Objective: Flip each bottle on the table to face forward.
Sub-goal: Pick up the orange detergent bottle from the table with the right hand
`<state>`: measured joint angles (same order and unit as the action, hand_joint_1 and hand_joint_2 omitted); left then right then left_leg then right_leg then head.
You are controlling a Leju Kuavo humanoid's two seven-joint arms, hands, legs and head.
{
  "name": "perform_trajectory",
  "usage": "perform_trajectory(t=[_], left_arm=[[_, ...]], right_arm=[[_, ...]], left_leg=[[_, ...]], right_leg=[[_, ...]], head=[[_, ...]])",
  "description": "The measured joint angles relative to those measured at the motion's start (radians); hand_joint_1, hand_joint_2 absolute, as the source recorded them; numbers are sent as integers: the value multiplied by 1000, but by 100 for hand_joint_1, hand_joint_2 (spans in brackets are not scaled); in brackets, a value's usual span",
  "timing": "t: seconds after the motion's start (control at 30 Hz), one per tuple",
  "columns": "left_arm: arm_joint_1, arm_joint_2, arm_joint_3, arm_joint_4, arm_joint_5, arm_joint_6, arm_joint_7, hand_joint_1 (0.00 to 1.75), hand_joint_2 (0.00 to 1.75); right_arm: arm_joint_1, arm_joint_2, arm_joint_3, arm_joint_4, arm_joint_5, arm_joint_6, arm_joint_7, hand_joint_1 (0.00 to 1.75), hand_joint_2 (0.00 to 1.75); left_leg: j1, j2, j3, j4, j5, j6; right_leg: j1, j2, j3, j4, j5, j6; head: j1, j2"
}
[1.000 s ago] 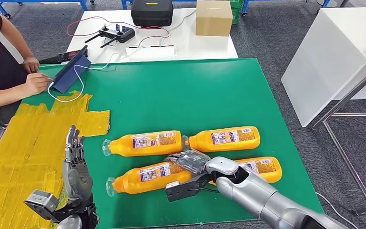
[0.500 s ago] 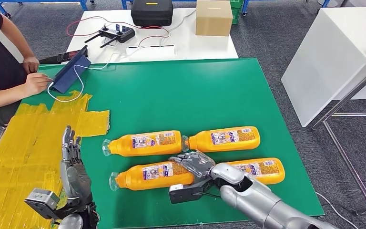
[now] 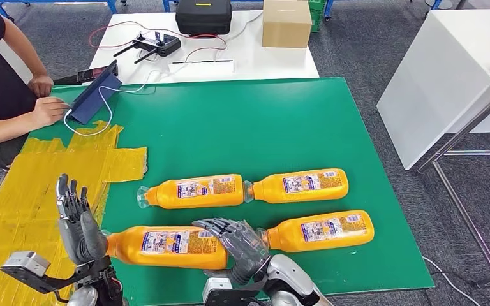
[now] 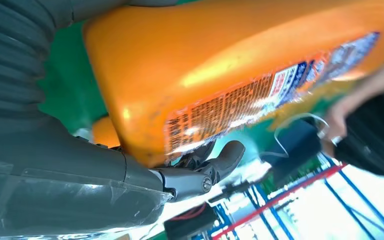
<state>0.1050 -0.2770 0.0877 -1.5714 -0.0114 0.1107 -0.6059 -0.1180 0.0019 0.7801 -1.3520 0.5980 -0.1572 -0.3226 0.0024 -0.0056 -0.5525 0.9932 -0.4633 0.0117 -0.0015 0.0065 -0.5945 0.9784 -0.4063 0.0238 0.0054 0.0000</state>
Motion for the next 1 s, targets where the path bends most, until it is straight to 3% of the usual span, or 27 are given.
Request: perform_trajectory(t=[0.5,1.0], left_arm=[[35,-6,21,-10,86,-44,28,0,175],[51,-13,57,-12,87,-43,29,0,175]], right_arm=[[30,68,-73,-58,-26,-14,-53,175,175],[32,76,-89,-63,-26,-28,-55,175,175]], left_leg=[[-1,0,0,0,0,0],[-1,0,0,0,0,0]], right_leg=[[0,0,0,0,0,0],[0,0,0,0,0,0]], head=[[0,0],[0,0]])
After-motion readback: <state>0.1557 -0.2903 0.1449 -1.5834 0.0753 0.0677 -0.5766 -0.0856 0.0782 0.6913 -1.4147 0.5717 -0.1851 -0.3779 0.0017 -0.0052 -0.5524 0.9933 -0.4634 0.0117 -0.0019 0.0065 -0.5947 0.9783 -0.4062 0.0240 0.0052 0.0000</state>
